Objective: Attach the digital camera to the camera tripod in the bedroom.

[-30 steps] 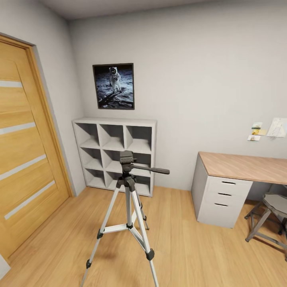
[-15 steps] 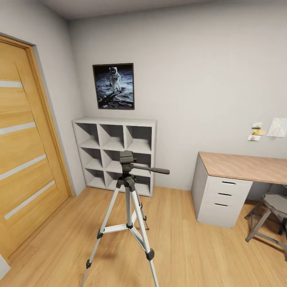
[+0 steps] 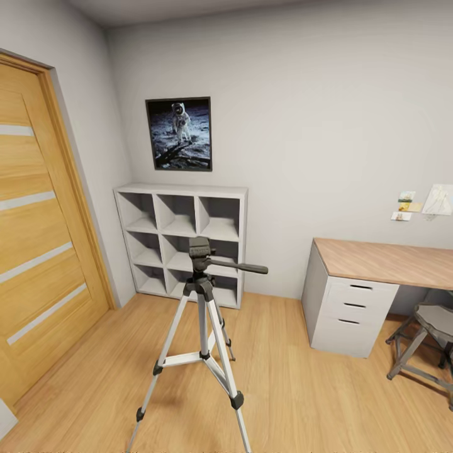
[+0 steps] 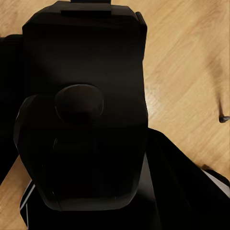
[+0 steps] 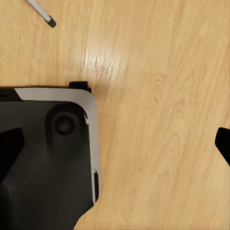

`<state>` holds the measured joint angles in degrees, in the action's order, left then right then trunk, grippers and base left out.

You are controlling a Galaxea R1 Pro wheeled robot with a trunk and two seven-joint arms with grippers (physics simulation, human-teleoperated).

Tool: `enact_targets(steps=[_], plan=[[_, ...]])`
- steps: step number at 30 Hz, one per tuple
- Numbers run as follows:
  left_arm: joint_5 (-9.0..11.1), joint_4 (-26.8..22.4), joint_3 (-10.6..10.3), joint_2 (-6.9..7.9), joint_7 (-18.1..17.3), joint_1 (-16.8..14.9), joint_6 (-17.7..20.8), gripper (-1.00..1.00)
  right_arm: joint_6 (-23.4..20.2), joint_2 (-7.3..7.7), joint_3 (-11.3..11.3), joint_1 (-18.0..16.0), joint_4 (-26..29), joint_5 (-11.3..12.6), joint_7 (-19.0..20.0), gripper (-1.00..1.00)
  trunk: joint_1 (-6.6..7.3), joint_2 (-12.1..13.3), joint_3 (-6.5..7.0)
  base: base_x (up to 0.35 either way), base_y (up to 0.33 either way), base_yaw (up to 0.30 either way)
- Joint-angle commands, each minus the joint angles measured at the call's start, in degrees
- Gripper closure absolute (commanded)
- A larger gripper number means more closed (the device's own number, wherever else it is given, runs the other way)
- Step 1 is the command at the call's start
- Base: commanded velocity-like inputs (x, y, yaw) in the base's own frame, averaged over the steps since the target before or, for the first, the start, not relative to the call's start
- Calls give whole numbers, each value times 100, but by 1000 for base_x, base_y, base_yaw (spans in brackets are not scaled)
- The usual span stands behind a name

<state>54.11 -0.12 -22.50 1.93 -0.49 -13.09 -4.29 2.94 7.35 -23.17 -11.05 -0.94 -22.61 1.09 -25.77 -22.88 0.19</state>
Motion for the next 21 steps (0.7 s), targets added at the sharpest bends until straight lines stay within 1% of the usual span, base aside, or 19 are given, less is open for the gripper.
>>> enact_targets(steps=[1, 21], plan=[[38, 1, -51, 0, -3, -1, -11, 100, 23, 5, -48, -3, -10, -41, 12, -100, -2, -4, -11, 0, 0, 0], [30, -5, -52, 0, -11, -1, -11, 100, 20, 14, -51, -3, -12, -41, 8, -100, -2, -4, -195, 0, 0, 0]])
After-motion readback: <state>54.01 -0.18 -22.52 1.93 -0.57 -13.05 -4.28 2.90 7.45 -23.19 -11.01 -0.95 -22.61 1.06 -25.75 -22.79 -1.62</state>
